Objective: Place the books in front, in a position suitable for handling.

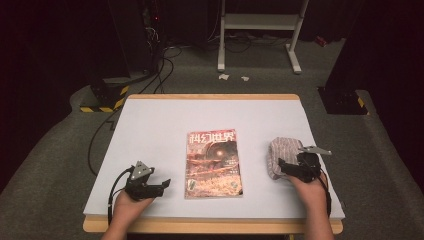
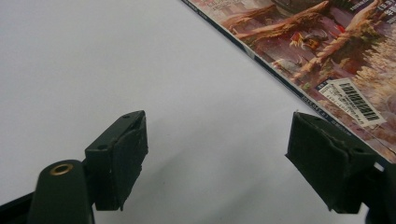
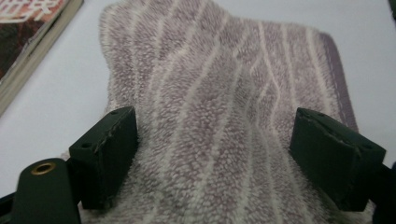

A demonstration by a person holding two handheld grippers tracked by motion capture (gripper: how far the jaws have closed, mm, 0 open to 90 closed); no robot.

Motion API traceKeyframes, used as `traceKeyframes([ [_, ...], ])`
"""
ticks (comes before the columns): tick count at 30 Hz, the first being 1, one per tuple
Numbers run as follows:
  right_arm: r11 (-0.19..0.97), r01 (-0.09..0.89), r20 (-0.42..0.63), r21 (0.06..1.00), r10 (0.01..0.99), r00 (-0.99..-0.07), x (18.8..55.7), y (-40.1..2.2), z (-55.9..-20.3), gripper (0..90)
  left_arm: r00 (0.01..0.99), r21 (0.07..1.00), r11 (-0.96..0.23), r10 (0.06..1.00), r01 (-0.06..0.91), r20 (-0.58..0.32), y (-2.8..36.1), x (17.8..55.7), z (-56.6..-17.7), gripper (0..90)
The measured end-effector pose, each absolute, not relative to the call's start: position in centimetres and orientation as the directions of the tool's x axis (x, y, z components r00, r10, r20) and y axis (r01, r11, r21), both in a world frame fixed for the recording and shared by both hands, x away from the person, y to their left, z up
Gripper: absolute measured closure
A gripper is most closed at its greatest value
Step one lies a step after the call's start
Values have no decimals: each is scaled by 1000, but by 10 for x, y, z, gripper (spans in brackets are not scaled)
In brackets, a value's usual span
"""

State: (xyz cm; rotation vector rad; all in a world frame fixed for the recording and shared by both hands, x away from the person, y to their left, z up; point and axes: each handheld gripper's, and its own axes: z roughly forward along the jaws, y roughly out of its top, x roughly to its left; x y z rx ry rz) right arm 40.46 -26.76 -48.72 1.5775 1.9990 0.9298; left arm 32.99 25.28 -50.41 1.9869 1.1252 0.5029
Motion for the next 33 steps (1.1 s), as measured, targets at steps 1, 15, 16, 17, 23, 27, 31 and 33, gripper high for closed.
traceKeyframes([
  [1, 133, 685, 72, 717, 962, -262, 405, -267, -489, 149, 529, 785, -304, 848, 540, -36, 253, 330, -504, 205],
  [15, 164, 711, 54, 684, 960, -273, 399, -252, -499, 220, 536, 788, -299, 843, 538, -46, 253, 330, -502, 205],
  [16, 161, 712, 52, 684, 962, -267, 399, -252, -499, 231, 535, 788, -300, 843, 538, -45, 253, 330, -502, 205],
  [17, 165, 712, 44, 683, 963, -265, 399, -251, -499, 246, 535, 787, -300, 844, 539, -45, 253, 330, -502, 205],
  [23, 184, 704, 27, 685, 960, -277, 400, -247, -499, 350, 538, 785, -303, 842, 539, -44, 253, 330, -502, 209],
  [27, 199, 701, 25, 685, 955, -296, 397, -243, -498, 468, 544, 785, -305, 837, 540, -49, 251, 332, -503, 209],
  [31, 207, 693, 33, 690, 948, -316, 397, -242, -498, 544, 551, 786, -302, 833, 539, -58, 250, 332, -503, 211],
  [33, 216, 689, 31, 692, 945, -327, 396, -242, -498, 576, 553, 785, -307, 831, 538, -54, 250, 332, -503, 216],
])
